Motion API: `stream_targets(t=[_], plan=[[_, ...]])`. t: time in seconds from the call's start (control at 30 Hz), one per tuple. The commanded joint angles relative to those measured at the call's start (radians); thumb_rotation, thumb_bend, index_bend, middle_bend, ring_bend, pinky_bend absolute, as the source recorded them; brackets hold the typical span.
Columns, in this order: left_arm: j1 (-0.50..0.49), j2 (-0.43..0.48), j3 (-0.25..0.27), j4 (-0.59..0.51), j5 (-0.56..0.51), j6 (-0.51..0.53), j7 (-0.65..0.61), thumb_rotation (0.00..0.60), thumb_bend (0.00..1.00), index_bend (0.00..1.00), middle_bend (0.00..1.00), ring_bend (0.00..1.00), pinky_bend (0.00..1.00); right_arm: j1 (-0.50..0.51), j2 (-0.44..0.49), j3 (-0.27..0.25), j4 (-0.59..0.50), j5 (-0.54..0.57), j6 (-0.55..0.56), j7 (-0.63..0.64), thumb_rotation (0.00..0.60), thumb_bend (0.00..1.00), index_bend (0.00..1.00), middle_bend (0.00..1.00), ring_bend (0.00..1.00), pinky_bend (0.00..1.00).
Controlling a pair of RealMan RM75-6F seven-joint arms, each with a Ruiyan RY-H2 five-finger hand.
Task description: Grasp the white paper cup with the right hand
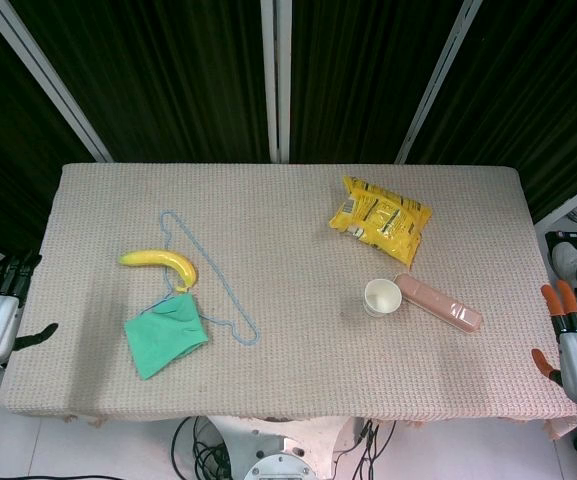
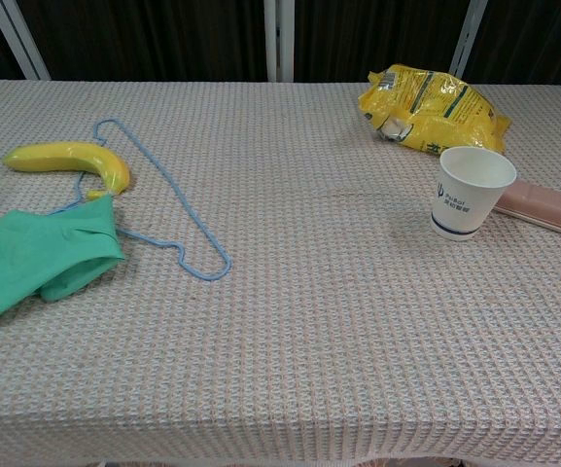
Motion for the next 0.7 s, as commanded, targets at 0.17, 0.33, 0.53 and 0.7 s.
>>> stream_targets(t=[0.17,0.33,0.53,0.7], plan=[[-0.004,0.009,0.015,0.0,0.025,-0.013,-0.014,0.6,0.13,0.03,0.0,0.0,0.0,-0.002,-0.016,0.018,0.01,-0.013,-0.023,-0.02,0.6,0.15,0.0,0.0,0.0,0.0],[-0.004,0.018,0.021,-0.004,0.049,-0.008,-0.042,0.6,0.13,0.03,0.0,0.0,0.0,0.002,-0.02,0.024,0.008,-0.03,-0.045,-0.06,0.6,0.15,0.0,0.0,0.0,0.0],[-0.01,0.019,0.02,-0.006,0.046,-0.02,-0.042,0.6,0.13,0.03,0.0,0.0,0.0,0.065,0.012,0.045,-0.067,-0.044,-0.135,-0.215,0.6,0.15,0.0,0.0,0.0,0.0],[-0.006,0.025,0.019,-0.017,0.057,-0.003,-0.045,0.6,0.13,0.03,0.0,0.0,0.0,0.159,0.011,0.066,-0.177,-0.05,-0.257,-0.458,0.6,0.15,0.0,0.0,0.0,0.0]])
